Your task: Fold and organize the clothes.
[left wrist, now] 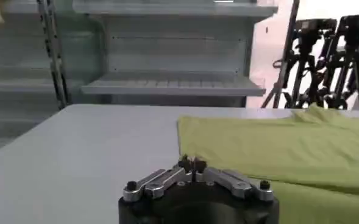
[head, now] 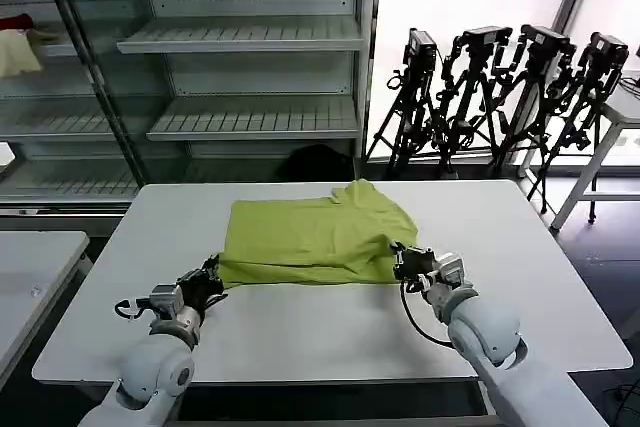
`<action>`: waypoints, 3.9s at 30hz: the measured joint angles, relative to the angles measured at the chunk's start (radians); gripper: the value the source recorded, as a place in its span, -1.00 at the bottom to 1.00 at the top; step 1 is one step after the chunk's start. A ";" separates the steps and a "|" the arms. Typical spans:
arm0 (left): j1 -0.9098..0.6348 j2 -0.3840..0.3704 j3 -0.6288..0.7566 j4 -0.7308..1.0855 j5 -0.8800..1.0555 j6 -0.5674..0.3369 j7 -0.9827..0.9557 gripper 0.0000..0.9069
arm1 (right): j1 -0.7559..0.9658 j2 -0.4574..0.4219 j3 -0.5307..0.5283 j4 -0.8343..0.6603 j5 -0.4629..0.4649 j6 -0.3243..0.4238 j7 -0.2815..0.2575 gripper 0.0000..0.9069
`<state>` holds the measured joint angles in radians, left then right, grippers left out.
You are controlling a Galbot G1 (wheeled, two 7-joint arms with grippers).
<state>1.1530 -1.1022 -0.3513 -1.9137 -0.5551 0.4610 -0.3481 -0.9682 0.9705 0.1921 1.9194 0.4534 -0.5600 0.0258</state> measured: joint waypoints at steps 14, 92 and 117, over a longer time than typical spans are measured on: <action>0.017 0.005 0.008 0.003 0.038 -0.025 0.050 -0.96 | -0.063 -0.011 0.034 -0.016 -0.002 0.014 0.003 -1.00; 0.079 0.025 -0.019 -0.036 -0.066 0.056 0.110 -0.89 | -0.103 0.020 0.090 -0.086 0.108 0.020 0.091 -0.40; 0.061 0.036 -0.015 -0.001 -0.060 0.024 0.136 -1.00 | -0.096 0.016 0.092 -0.089 0.112 0.019 0.077 -1.00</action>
<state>1.2136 -1.0661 -0.3660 -1.9146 -0.6148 0.4854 -0.2121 -1.0645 0.9868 0.2837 1.8303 0.5655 -0.5410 0.1032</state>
